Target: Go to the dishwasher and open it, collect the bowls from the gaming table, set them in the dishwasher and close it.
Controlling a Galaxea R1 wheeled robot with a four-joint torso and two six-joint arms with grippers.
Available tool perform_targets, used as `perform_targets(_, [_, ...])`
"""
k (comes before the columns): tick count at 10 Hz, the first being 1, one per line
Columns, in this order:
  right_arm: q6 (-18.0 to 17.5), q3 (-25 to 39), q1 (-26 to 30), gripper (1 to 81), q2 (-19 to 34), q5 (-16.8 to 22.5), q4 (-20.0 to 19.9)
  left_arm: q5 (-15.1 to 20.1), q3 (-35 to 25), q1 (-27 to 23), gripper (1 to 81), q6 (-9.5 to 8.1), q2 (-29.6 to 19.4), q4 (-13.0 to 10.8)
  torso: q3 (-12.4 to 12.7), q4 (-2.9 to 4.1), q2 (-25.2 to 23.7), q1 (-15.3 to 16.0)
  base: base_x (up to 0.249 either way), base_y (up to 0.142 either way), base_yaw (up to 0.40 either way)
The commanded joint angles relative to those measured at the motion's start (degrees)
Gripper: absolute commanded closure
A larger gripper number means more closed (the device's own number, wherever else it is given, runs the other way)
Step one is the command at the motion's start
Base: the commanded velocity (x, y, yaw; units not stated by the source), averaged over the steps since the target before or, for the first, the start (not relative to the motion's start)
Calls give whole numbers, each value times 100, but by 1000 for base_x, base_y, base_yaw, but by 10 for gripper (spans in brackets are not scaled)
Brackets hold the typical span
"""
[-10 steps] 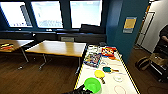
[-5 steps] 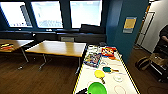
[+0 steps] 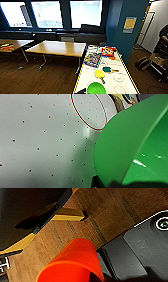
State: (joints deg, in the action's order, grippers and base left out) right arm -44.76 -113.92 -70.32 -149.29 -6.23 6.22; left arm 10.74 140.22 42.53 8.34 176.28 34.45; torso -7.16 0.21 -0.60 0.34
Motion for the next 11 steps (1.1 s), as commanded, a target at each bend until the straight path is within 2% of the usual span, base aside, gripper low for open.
perform_targets(1, [20, 686, 426, 811, 518, 122, 90, 297, -1330, -821, 811, 89, -690, -88, 0, 0, 0, 0, 0, 0, 0])
perform_targets(2, [20, 889, 426, 811, 703, 113, 81, 262, -1810, -830, 811, 80, -1030, -88, 0, 0, 0, 0, 0, 0, 0])
perform_targets(6, [47, 1092, 399, 811, 863, 113, 81, 262, -2376, -733, 811, 89, -1701, -96, 534, 0, 2, 2, 0, 0, 0])
perform_targets(7, [55, 1075, 390, 811, 863, 113, 81, 262, -2419, -689, 811, 89, -1796, -96, 311, 0, 2, 2, 0, 0, 0])
perform_targets(8, [64, 1066, 373, 811, 863, 113, 81, 271, -2420, -645, 811, 89, -1832, -105, 431, 0, 0, 0, 0, 0, 0])
perform_targets(11, [55, 1057, 311, 811, 898, 104, 178, 271, -2429, -399, 811, 98, -2052, -228, 474, 0, -2, -7, 0, 0, 0])
